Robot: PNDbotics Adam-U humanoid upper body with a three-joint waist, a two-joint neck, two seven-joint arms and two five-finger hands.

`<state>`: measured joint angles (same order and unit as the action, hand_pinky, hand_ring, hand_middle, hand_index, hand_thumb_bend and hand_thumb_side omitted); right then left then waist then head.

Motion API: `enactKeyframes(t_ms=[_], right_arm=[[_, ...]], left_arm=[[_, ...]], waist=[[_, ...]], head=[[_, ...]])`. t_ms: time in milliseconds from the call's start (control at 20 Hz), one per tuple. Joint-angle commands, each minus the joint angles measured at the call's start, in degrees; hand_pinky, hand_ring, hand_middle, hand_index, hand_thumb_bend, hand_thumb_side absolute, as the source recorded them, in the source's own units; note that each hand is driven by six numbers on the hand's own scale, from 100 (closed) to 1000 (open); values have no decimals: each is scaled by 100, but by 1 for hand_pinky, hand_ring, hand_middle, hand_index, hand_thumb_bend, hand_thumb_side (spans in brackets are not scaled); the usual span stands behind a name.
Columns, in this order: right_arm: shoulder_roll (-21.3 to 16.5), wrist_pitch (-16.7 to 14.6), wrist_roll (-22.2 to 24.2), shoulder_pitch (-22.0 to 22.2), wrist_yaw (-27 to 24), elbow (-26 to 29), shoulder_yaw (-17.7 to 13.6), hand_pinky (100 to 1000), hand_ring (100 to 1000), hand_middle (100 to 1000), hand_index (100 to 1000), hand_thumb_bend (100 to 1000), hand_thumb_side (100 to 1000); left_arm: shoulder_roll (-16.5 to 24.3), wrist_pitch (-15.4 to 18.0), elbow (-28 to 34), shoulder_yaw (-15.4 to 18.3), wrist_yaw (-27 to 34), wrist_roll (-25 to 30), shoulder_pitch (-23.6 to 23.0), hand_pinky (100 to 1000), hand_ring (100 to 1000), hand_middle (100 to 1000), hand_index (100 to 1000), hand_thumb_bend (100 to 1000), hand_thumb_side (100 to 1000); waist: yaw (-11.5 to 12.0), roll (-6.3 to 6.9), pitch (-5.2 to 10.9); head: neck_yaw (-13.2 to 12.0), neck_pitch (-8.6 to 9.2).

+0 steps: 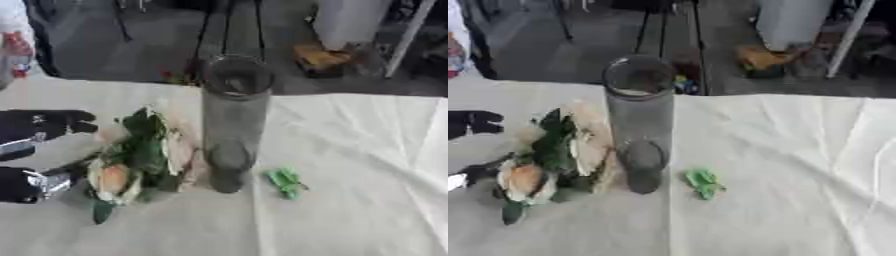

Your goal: Arrange flowers into the vase.

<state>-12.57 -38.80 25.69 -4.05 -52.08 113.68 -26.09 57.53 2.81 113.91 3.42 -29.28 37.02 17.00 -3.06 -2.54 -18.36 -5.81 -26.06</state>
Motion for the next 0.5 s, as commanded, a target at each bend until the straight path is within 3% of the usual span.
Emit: enactKeyframes(t_ms=[50,200,400,500], right_arm=[[-72,-42,69,-4,-12,91,-21,793,669,549,806,100,804],[-65,-36,88,-2,-11,91,-16,794,670,548,806,100,804],[-55,-24,107,-6,-9,91,-14,794,670,547,806,100,804],[-53,-23,115,-5,-12,91,-13,795,670,547,806,100,804]], left_arm=[[237,-16,69,59,-24,10,3,1000,1000,1000,1000,195,863],[242,-48,69,70,-117,73,-17,1000,1000,1000,1000,233,769],[220,-90,69,86,-295,220,-62,1000,1000,1000,1000,242,746],[221,-144,69,95,-402,241,-70,1000,1000,1000,1000,237,782]], waist=[[8,9,75],[9,6,71],[13,1,62],[15,-1,61]], head=[[-10,71],[-8,86],[-4,101],[-4,106]])
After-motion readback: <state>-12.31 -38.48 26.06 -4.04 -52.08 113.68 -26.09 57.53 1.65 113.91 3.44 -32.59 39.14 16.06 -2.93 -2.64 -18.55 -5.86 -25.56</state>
